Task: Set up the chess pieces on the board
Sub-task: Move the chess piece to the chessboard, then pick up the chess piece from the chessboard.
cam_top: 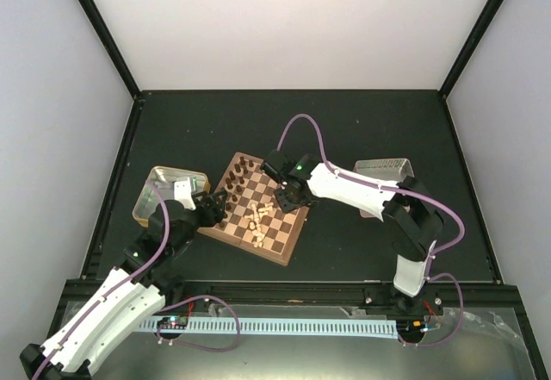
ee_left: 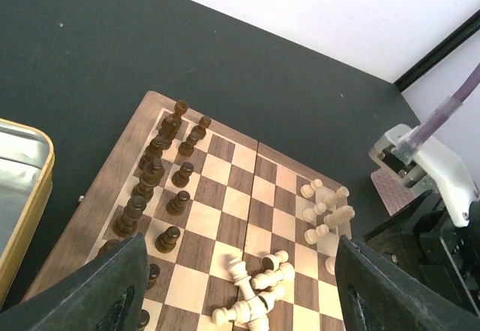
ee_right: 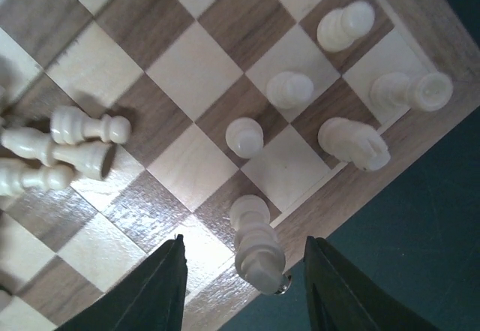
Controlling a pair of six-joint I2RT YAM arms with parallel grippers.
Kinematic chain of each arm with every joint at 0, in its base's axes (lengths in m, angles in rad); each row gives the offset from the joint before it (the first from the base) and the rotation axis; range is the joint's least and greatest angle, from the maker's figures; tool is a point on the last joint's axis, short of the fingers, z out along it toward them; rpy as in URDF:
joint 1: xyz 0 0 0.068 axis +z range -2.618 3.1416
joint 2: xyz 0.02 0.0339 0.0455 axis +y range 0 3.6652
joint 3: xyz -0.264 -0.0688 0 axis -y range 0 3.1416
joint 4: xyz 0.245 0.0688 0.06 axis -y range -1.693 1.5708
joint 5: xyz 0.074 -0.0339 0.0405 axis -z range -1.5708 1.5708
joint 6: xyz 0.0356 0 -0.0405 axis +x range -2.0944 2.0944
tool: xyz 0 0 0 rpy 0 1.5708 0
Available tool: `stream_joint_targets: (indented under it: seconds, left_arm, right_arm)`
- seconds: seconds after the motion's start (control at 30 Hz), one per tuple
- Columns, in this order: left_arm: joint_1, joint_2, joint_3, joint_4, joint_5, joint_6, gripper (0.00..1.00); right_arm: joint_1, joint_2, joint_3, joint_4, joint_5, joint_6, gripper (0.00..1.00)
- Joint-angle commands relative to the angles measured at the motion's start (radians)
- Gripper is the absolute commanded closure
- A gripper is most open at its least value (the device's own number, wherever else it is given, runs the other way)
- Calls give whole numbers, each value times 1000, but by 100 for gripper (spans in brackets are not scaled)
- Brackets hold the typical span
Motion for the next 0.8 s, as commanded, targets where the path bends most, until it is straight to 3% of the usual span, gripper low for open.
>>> stream_joint_targets:
  seconds: [0.0, 0.23, 0.4, 0.67, 0.77]
  left_arm:
    - [6, 19, 0, 55, 45, 26, 30]
    - [5, 197, 37, 125, 295, 155, 32]
    - [-11, 372, 111, 142, 415, 202, 46]
    - [-109, 643, 243, 82, 322, 211, 69]
    - [-131, 704, 274, 20, 269, 182, 71]
  right_arm:
    - [-4, -66, 59, 2, 15, 29, 55]
    - [-8, -179, -5, 90, 69, 118, 53]
    - [-29, -268, -120, 154, 72, 175, 53]
    - [-42, -323, -216, 198, 44, 195, 54]
    - [-43, -337, -240, 208, 33, 198, 55]
